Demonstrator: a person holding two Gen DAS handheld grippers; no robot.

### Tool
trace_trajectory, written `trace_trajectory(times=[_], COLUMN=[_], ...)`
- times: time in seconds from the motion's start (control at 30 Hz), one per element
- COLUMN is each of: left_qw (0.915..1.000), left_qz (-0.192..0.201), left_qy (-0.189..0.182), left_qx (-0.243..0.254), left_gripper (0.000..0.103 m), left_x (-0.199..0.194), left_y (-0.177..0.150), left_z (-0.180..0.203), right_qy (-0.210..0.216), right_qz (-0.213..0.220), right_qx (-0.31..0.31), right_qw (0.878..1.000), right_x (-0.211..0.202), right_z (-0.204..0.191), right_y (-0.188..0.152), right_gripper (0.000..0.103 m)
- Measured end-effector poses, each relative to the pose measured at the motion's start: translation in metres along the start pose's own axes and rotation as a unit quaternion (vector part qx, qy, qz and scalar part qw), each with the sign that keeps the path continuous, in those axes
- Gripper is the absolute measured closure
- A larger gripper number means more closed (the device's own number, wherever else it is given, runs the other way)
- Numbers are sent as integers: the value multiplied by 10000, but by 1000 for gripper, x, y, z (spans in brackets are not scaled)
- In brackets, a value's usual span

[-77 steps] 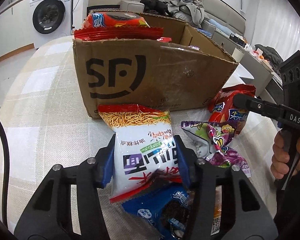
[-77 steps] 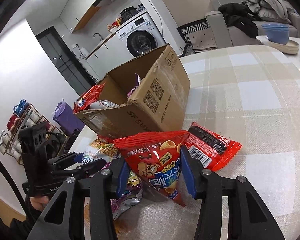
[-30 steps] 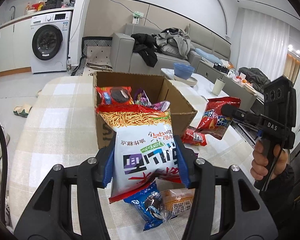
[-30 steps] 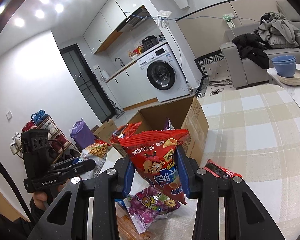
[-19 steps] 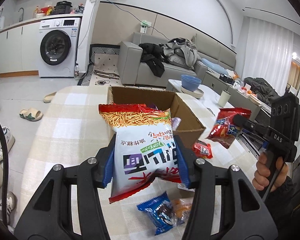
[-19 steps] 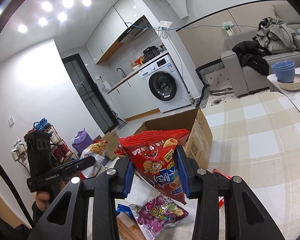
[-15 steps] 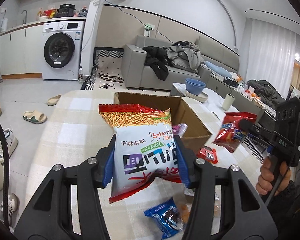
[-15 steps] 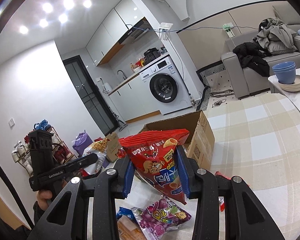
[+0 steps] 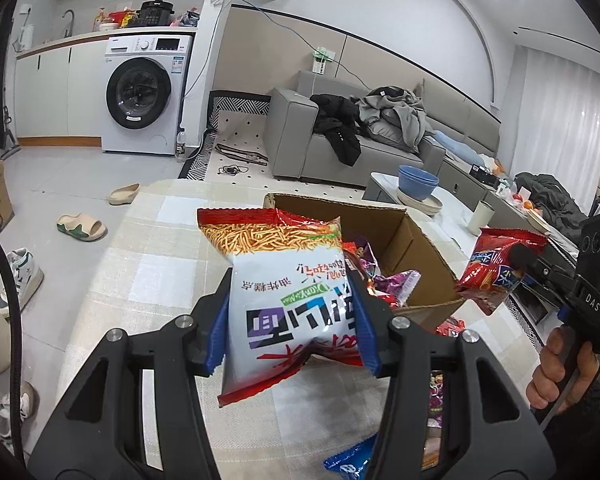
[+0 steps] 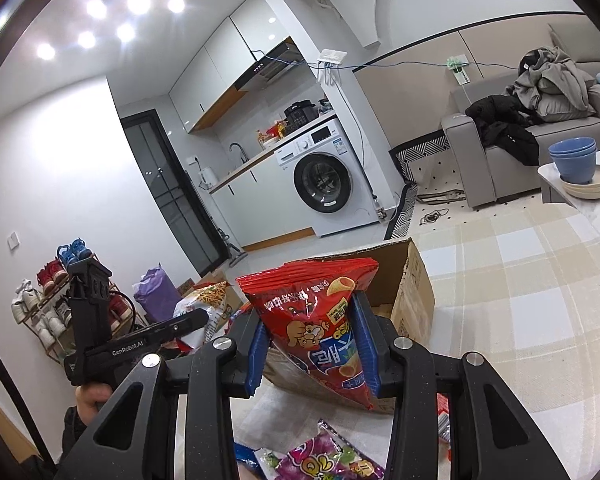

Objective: Organize snacks
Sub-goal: 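Carry the noodle bag into the box with left tool while right tool lowers the chip bag in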

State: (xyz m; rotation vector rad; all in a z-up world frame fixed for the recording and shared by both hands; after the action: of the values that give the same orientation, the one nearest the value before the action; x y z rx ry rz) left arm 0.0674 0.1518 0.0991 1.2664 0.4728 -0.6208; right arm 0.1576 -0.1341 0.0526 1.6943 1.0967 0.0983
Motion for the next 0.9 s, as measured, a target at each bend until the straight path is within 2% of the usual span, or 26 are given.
trace_trajectory(times=[0.47,0.67,0.9], left_qw=[9998,9997,9994], left_qz=[-104,-116,-239], left_qy=[135,201,90], left_qx=[-138,116,227], left_gripper=[54,54,54], left_x=[76,102,129], left_y=[29,39,50], left_z=[-5,14,34], right_qy=[-274,-300,-316], right_qz=[128,3,-113], right_qx=[-117,-176,-226], right_qw=[9995,9994,9992], right_x=[17,33,45], right_z=[5,4,3], right_y=[11,12,10], right_gripper=[64,64,65])
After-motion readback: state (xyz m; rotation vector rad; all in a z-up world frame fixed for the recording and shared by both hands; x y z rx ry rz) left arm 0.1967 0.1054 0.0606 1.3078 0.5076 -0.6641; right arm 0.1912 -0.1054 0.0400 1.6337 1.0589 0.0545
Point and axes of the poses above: each gripper's, at about its wrist camera, not at the fingertips, and x roughly the way its jaws point, z to its right, y to its top, the point moved 7 cm from there along x, roughly the way its jaws point, and after that the axes turned 10 degrees about -z, right-handed, at the moved point
